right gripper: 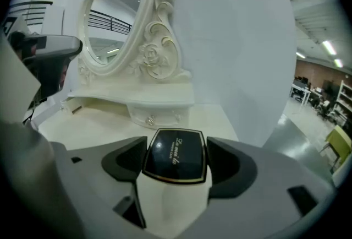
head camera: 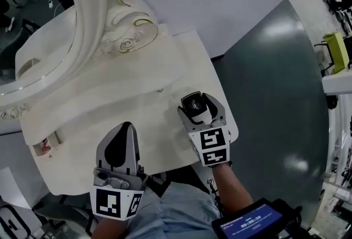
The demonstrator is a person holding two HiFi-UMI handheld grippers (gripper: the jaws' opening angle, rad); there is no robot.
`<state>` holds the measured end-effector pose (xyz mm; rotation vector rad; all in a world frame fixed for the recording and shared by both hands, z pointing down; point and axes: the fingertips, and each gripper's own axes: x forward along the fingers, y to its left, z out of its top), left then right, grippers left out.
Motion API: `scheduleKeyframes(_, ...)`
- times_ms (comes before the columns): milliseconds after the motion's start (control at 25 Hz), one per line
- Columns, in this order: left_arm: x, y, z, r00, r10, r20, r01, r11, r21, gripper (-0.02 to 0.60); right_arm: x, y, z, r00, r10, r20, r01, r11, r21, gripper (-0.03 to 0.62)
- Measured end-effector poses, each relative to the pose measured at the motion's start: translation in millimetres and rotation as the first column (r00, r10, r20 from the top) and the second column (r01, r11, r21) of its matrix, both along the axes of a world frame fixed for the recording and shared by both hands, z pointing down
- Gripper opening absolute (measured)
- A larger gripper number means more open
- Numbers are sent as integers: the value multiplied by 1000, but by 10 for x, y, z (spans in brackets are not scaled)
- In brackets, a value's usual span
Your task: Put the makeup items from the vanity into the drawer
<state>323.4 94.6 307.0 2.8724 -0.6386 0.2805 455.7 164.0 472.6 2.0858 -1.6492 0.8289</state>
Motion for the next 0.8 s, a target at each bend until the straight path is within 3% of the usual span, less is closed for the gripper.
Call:
scheduleKeyframes(240,-541,-284,-129,997,-69,-46,69,998,10,0,-581,-519,-308,993,-110,-32,112,993,45,339)
scheduleKeyframes(440,-1193,-576,-273,982,-172,-75,174,984,26,0,-1287,-1009,-492,971,-239,-30,241,967,84,339)
scheduleKeyframes(680,-2231,-1053,-384,940,-329,-95,333,942,39,0,-2435,-1685,-712,907,-421,-22,420,898,130,339)
scheduleKeyframes(800,-2772,-1248,-404,906,-412,-102,417,908,41,0,-3051,-1977,-803,857,-514,-22,511,845,155,339)
